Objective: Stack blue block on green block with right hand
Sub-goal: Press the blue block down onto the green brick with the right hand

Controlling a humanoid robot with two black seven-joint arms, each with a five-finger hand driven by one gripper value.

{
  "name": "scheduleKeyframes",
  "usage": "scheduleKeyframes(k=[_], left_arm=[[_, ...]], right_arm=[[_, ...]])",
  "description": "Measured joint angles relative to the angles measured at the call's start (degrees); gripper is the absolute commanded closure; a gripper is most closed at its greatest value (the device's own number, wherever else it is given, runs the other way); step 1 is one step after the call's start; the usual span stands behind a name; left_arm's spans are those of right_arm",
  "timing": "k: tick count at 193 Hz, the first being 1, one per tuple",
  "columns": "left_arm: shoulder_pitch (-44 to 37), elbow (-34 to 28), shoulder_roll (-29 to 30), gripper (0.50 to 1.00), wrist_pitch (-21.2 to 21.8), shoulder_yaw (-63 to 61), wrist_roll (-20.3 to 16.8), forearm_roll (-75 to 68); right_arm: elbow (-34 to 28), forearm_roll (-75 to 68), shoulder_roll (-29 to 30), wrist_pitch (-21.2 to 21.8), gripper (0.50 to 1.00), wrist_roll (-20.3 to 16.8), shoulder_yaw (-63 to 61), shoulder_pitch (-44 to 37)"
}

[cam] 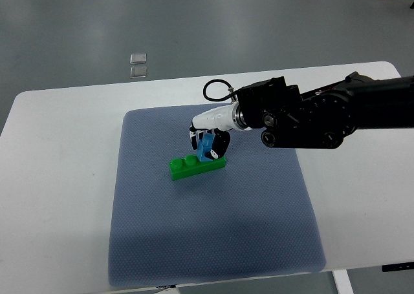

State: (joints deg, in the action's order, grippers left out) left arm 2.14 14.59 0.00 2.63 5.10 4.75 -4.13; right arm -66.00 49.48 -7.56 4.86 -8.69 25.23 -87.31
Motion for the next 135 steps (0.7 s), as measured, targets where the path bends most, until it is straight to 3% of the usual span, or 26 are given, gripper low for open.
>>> scheduleKeyframes(k=[135], left_arm=[[0.0,0.1,0.0,0.500,0.0,0.0,0.1,0.0]], right_arm=[[0.0,2.9,0.0,-3.1,0.875,0.5,0.3,1.1]])
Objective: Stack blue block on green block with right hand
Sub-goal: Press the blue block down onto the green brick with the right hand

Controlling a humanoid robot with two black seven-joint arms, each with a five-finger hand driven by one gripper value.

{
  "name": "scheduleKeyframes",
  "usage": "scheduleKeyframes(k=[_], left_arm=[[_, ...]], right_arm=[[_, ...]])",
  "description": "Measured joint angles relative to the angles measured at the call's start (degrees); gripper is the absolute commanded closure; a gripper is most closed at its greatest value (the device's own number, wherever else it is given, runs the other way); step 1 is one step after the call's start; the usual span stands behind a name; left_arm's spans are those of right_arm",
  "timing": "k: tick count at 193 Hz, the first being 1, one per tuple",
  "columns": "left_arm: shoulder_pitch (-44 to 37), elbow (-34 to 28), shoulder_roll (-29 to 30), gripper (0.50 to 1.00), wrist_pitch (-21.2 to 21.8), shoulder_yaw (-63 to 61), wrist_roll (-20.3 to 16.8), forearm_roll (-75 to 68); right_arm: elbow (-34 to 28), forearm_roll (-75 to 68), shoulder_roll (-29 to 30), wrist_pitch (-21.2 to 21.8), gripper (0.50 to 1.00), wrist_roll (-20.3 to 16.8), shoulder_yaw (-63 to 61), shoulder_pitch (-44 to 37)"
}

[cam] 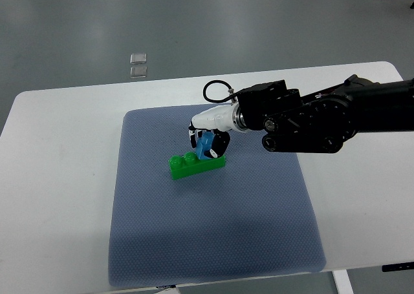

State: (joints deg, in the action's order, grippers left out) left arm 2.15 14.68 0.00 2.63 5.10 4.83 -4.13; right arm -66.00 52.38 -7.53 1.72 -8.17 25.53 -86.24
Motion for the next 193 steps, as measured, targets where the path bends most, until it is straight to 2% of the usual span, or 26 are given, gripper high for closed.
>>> scheduleKeyframes(k=[193], left_arm=[[0.0,0.0,0.0,0.500,0.0,0.0,0.0,0.0]], right_arm=[[0.0,6.7,0.1,-3.5,0.875,0.6,0.6,1.3]])
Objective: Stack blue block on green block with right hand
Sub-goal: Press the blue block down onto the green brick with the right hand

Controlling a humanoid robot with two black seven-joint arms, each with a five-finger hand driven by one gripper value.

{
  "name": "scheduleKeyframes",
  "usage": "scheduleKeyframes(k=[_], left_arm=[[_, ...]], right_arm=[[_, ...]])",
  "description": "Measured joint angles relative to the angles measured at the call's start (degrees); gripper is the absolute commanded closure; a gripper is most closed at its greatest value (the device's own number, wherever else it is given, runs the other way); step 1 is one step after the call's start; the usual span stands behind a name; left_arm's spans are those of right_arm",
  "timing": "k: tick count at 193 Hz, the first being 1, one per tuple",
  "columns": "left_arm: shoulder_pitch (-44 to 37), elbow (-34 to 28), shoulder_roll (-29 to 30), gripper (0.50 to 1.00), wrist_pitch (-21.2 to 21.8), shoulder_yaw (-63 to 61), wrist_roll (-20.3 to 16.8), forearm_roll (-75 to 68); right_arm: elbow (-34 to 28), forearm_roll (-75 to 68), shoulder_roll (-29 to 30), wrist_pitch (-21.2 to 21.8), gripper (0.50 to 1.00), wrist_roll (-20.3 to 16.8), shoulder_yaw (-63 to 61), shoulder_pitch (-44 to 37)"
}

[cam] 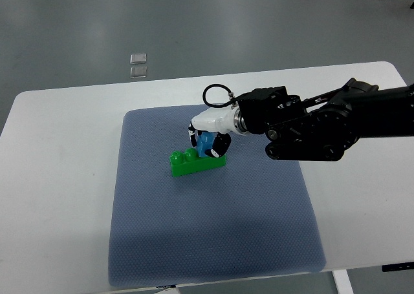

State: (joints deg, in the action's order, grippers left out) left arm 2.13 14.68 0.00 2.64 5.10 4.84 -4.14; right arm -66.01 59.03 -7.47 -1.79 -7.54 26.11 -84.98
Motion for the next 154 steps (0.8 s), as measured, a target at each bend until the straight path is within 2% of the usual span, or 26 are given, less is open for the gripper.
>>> scheduleKeyframes(k=[154], left_arm=[[0.0,-0.3,0.0,0.500,0.0,0.0,0.0,0.0]], right_arm=[[0.0,2.3,0.1,-1.5,0.873,0.7,0.3,1.8]])
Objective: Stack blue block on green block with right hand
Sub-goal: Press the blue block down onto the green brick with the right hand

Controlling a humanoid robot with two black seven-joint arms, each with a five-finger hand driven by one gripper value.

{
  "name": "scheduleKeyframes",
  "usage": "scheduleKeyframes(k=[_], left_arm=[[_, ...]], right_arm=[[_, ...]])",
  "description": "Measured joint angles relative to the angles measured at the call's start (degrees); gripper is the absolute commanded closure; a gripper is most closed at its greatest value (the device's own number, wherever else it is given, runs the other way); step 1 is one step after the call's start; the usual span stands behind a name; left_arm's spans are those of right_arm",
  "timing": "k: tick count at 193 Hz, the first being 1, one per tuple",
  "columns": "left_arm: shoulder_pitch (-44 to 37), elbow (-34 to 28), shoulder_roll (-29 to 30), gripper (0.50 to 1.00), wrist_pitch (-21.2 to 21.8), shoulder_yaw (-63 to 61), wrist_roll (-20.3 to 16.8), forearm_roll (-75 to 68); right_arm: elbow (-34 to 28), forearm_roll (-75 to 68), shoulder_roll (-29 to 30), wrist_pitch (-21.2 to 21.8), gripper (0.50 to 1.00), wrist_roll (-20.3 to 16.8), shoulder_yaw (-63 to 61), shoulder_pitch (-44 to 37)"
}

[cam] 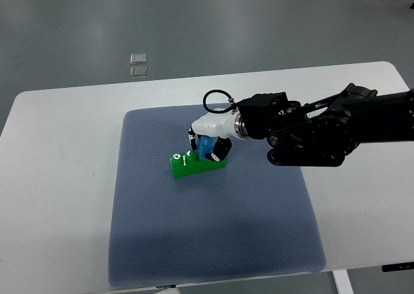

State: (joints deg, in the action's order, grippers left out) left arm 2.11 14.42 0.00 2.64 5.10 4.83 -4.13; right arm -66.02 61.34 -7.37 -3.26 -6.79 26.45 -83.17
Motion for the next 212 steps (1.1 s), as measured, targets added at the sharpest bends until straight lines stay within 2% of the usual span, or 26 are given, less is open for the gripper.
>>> scheduleKeyframes(k=[212], left_arm=[[0.0,0.1,0.0,0.500,0.0,0.0,0.0,0.0]], right_arm=[[0.1,1.0,-0.1,-1.5,0.871,0.4,0.0,2.1]])
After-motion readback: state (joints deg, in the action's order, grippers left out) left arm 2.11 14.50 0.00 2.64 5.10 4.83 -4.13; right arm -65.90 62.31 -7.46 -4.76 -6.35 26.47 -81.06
